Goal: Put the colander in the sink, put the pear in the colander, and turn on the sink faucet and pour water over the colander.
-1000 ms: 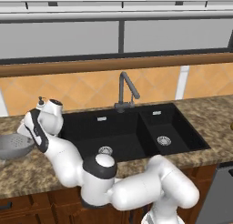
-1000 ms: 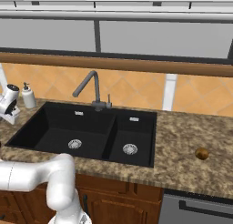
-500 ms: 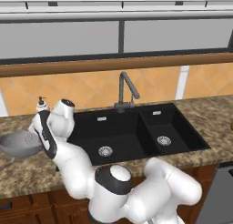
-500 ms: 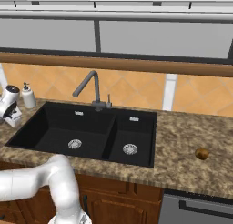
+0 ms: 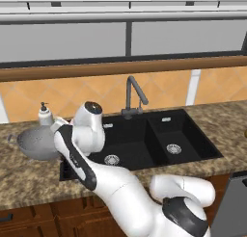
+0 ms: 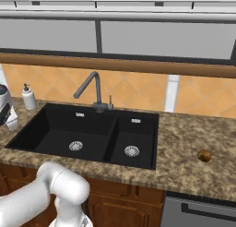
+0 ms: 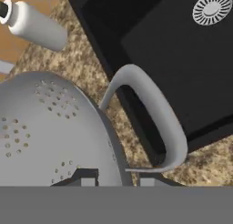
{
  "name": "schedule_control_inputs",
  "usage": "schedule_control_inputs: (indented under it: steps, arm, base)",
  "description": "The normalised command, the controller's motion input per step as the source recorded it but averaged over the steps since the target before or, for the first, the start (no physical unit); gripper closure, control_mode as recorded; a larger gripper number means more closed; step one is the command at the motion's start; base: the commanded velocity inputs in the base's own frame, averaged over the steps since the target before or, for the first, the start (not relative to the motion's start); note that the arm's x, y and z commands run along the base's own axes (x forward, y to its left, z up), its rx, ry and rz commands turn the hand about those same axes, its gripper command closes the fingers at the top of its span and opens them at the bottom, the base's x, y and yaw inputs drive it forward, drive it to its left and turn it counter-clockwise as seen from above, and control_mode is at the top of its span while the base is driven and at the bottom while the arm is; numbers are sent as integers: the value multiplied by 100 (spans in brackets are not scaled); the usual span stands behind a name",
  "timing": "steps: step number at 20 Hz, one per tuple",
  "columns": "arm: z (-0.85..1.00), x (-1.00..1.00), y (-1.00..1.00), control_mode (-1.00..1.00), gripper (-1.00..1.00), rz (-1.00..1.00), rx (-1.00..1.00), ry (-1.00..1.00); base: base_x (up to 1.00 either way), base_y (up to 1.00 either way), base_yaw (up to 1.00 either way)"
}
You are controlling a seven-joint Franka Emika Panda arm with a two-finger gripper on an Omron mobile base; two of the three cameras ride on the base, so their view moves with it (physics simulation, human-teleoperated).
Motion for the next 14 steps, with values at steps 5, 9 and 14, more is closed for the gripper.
schedule_control_inputs:
  steps: [5, 9, 14]
  arm:
    - [80, -14, -63, -100, 100, -57, -21, 9]
    - [50, -14, -86, -100, 100, -51, -23, 8]
    - [8, -28, -78, -100, 100, -56, -11, 7]
  base:
    - [0, 0, 0]
    - [0, 0, 0]
    - [0, 0, 0]
